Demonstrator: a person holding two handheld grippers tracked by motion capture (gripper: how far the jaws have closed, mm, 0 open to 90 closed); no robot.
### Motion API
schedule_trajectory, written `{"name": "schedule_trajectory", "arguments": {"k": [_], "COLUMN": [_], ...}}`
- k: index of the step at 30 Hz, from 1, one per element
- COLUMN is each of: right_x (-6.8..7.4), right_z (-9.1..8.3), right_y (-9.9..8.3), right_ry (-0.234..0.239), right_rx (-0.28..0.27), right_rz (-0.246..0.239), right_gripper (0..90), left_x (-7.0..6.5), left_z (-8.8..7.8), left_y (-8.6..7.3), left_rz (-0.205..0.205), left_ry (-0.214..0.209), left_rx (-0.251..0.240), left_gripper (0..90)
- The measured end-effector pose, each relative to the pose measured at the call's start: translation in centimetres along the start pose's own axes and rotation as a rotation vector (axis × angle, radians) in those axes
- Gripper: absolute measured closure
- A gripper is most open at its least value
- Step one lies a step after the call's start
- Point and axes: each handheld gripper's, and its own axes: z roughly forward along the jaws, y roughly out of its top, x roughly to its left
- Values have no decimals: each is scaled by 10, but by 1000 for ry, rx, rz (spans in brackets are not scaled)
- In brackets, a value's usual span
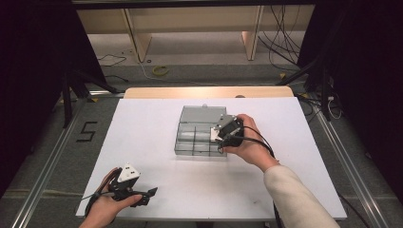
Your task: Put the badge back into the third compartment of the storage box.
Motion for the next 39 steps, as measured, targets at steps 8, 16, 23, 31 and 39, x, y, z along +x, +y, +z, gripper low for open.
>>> {"name": "schedule_trajectory", "arguments": {"k": [8,16,23,31,39], "right_x": [-3,-4,-1,1,6], "right_z": [-16,-24,-29,-38,-46], "right_y": [-24,-41,-53,-69,-86], "right_ry": [46,70,90,115,124], "right_rx": [-48,-70,-86,-114,-123], "right_rz": [136,208,265,333,378], "right_gripper": [298,296,296,293,293], "left_x": [-1,-1,-1,-2,-2], "left_z": [1,1,2,3,4], "left_y": [0,0,0,0,0], "left_rz": [2,4,0,4,2], "left_ry": [-1,-1,-3,-5,-5], "left_rx": [0,5,3,7,4], "left_gripper": [156,156,156,157,157]}}
